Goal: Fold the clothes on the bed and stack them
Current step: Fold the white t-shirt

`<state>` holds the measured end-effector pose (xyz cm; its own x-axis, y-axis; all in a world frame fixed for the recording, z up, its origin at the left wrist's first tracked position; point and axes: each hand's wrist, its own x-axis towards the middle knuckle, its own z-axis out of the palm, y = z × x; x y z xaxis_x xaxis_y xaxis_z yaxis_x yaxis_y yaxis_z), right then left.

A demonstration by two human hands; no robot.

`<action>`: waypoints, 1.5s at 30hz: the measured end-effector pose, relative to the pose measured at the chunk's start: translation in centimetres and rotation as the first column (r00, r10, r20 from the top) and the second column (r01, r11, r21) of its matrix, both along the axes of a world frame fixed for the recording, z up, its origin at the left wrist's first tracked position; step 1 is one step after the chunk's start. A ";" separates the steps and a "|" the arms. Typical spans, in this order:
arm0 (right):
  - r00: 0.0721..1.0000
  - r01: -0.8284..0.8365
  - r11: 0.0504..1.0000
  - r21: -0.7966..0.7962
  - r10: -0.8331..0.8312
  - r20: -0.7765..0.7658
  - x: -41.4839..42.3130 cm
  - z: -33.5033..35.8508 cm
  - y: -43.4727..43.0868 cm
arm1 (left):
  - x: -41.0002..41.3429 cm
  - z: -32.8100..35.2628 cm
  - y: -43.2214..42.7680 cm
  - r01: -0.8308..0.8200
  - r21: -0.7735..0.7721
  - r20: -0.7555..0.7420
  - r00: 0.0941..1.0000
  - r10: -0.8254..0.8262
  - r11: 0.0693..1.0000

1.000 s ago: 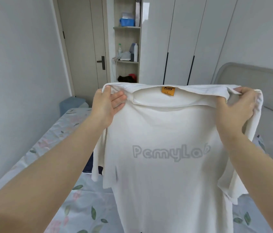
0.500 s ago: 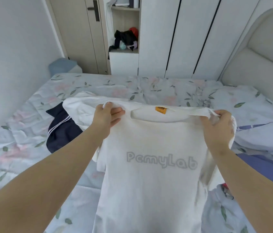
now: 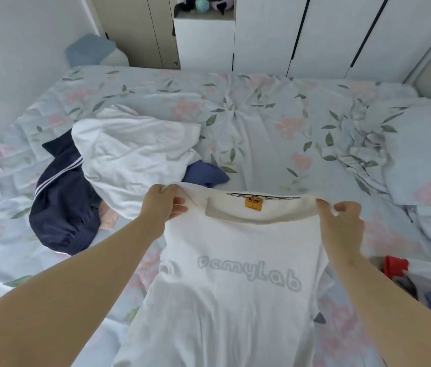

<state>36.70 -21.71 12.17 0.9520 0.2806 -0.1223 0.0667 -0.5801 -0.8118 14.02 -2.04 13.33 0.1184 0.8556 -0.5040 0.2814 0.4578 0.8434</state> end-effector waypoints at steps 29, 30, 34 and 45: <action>0.615 -0.788 0.345 -0.510 0.444 -0.651 -8.6 -22.6 11.8 | -3.3 -22.1 5.7 0.219 -0.050 -0.389 0.894 -0.220 0.975; 0.603 -0.798 0.326 -0.507 0.445 -0.662 -8.5 -22.6 11.8 | -3.2 -22.1 5.6 0.264 -0.041 -0.459 0.852 -0.253 0.964; 0.567 -0.823 0.276 -0.496 0.440 -0.696 -7.9 -22.6 12.0 | -3.0 -22.1 5.2 0.402 -0.162 -0.554 0.719 -0.420 0.901; 0.549 -0.835 0.256 -0.487 0.444 -0.708 -8.1 -21.6 12.2 | -7.7 -19.9 5.3 -0.389 -0.081 0.129 0.909 0.397 0.918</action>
